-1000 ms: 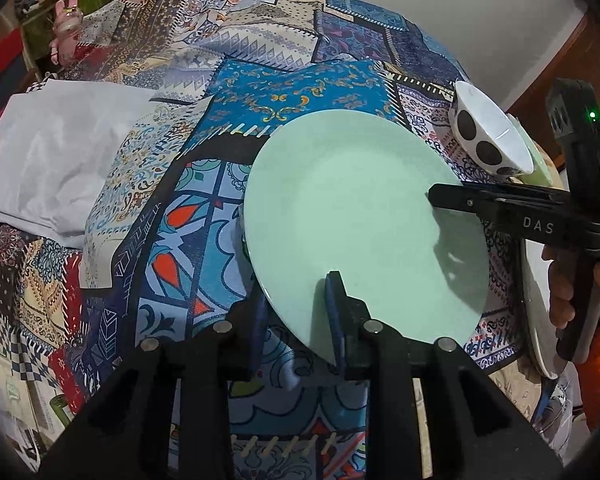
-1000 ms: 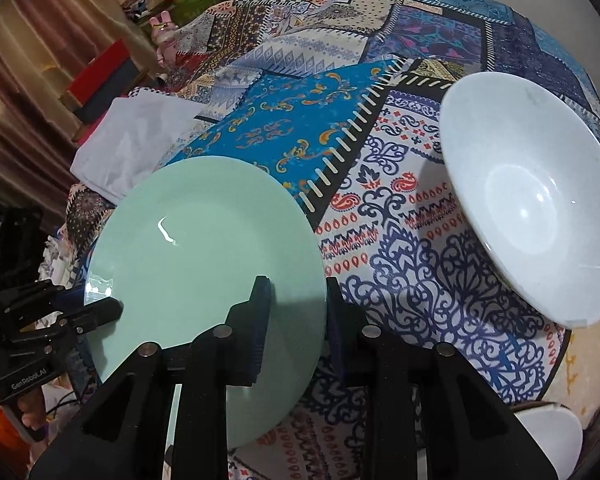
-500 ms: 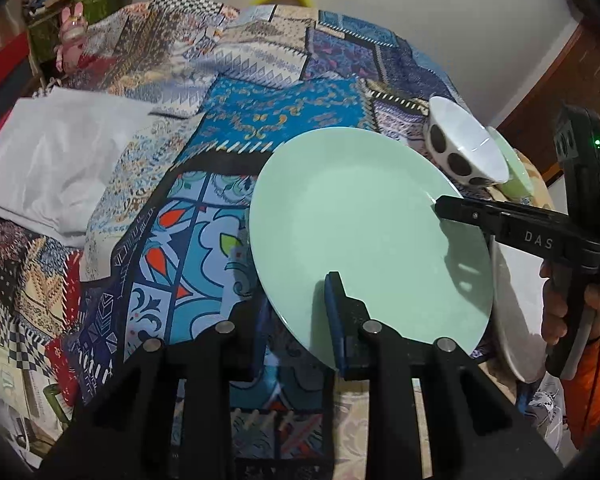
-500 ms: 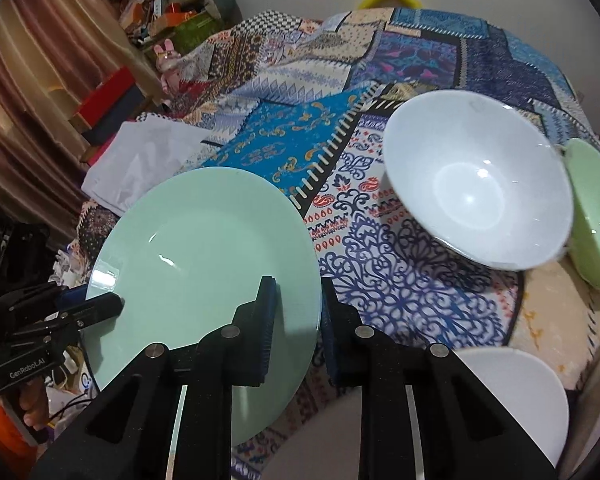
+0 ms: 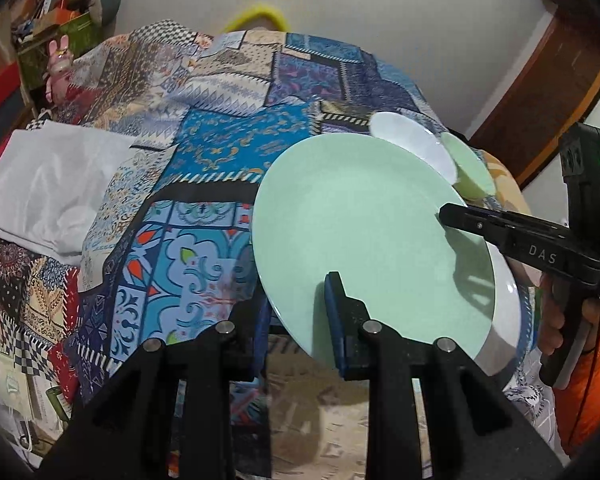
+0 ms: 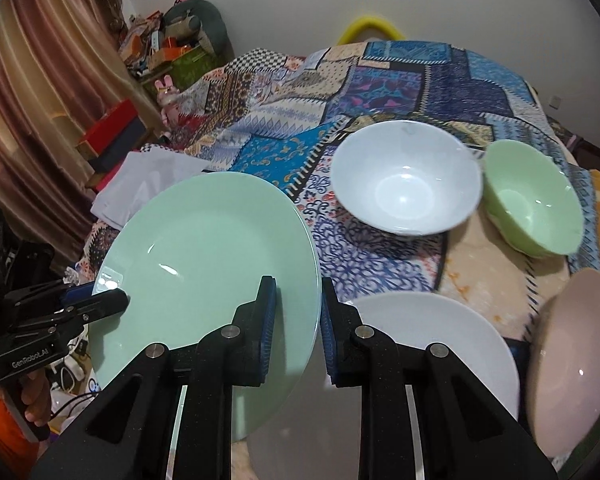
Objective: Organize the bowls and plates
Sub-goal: 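Lower the pale green plate onto the white plate stack and open the left tool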
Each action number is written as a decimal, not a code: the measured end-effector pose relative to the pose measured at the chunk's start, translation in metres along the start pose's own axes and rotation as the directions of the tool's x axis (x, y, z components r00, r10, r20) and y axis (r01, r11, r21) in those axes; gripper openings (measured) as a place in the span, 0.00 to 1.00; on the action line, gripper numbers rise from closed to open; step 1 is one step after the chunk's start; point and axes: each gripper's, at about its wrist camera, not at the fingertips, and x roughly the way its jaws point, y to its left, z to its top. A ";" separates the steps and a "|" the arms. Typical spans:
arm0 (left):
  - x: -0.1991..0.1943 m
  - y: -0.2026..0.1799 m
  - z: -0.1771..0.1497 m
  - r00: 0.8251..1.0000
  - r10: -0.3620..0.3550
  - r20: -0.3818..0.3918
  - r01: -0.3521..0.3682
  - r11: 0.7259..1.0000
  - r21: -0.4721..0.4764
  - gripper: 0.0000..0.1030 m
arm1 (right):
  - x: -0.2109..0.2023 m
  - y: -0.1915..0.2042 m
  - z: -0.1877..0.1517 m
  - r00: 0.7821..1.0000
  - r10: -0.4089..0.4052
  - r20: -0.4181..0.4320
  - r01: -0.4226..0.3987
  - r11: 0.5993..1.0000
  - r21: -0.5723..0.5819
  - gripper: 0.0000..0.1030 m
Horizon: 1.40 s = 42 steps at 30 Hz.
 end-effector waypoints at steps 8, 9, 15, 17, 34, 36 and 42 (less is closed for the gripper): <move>-0.006 -0.033 -0.005 1.000 -0.012 0.004 0.012 0.999 0.034 0.25 | -0.021 -0.022 -0.016 1.000 -0.003 0.027 0.002 0.999 0.037 0.19; -0.005 -0.037 -0.005 1.000 -0.014 0.003 0.014 0.999 0.036 0.25 | -0.024 -0.026 -0.019 1.000 -0.004 0.027 0.003 0.999 0.041 0.19; 0.000 -0.060 -0.010 1.000 -0.016 -0.007 0.017 0.998 0.055 0.25 | -0.036 -0.042 -0.033 1.000 -0.008 0.027 0.006 0.998 0.063 0.19; 0.003 -0.067 -0.012 1.000 -0.019 -0.012 0.020 0.998 0.062 0.25 | -0.039 -0.048 -0.037 1.000 -0.011 0.027 0.009 0.997 0.071 0.19; 0.035 -0.112 -0.023 0.996 -0.027 -0.083 0.036 0.993 0.110 0.25 | -0.047 -0.088 -0.074 1.000 -0.004 -0.001 0.004 0.987 0.161 0.19; 0.040 -0.115 -0.024 0.995 -0.029 -0.092 0.040 0.993 0.114 0.25 | -0.046 -0.091 -0.077 1.000 -0.005 -0.008 0.006 0.986 0.168 0.19; 0.057 -0.122 -0.026 0.992 -0.029 -0.125 0.044 0.992 0.117 0.25 | -0.041 -0.099 -0.084 1.000 -0.004 -0.026 0.009 0.980 0.197 0.19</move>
